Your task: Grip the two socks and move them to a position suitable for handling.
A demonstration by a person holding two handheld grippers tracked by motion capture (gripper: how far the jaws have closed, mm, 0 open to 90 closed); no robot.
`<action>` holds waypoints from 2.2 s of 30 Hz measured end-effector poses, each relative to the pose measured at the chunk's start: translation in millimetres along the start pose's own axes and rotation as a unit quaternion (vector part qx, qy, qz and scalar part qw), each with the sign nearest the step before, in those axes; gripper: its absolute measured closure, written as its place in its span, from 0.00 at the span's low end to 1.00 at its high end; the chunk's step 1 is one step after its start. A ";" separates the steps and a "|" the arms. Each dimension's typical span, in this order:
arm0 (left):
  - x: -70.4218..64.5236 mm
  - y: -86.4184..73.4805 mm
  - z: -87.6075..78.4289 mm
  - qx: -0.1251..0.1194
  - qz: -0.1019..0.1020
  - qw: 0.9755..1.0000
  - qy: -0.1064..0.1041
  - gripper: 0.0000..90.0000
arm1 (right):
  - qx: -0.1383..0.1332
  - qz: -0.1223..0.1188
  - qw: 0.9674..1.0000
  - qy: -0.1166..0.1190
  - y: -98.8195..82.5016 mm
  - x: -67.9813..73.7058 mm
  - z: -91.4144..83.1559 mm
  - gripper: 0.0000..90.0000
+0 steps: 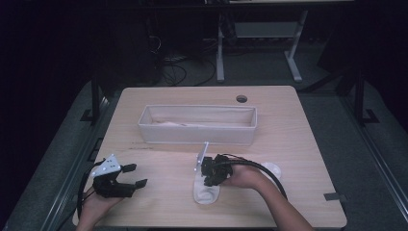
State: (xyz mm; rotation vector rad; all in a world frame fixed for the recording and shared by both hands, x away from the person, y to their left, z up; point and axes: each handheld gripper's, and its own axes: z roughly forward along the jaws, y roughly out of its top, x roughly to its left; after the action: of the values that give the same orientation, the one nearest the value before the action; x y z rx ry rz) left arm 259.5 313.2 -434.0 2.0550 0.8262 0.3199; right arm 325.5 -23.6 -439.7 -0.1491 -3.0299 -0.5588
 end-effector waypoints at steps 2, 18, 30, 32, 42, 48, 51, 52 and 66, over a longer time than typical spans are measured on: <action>0.1 -0.1 0.3 0.001 0.000 1.000 0.000 0.27 | -0.009 0.001 1.000 -0.001 -1.5 -0.2 -0.4 0.88; -3.6 1.3 4.2 0.008 0.008 1.000 -0.004 0.27 | -0.043 -0.012 0.999 0.022 -8.0 34.9 -12.2 0.82; -13.9 8.5 7.5 0.009 0.025 1.000 -0.014 0.28 | -0.040 -0.008 0.999 0.025 -12.2 35.2 -5.9 0.75; -18.5 11.7 9.3 0.009 0.033 0.999 -0.022 0.29 | -0.049 -0.002 0.999 0.011 -13.2 30.6 -16.3 0.77; -46.7 33.5 31.8 0.029 0.074 0.993 -0.086 0.38 | -0.054 0.036 0.998 -0.016 -14.1 2.1 -41.0 0.82; -55.8 45.0 42.1 0.045 0.103 0.987 -0.112 0.45 | -0.053 0.041 0.997 -0.026 -12.7 -7.7 -48.0 0.84; -64.5 54.9 48.7 0.057 0.128 0.981 -0.137 0.63 | -0.052 0.057 0.996 -0.034 -11.4 -17.8 -50.3 0.88; -64.5 54.9 48.7 0.057 0.128 0.981 -0.137 0.68 | -0.052 0.057 0.996 -0.034 -11.4 -17.8 -50.3 0.88; -128.8 73.0 104.6 0.121 0.227 0.944 -0.208 0.84 | -0.022 0.085 0.996 -0.014 -11.7 -40.7 -19.4 0.97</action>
State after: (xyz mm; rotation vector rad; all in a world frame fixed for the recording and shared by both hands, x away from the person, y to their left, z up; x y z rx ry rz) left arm 247.8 132.5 -426.5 2.4175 0.1302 0.0214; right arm 365.4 -44.9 -428.7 -0.4170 -2.9924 -0.6142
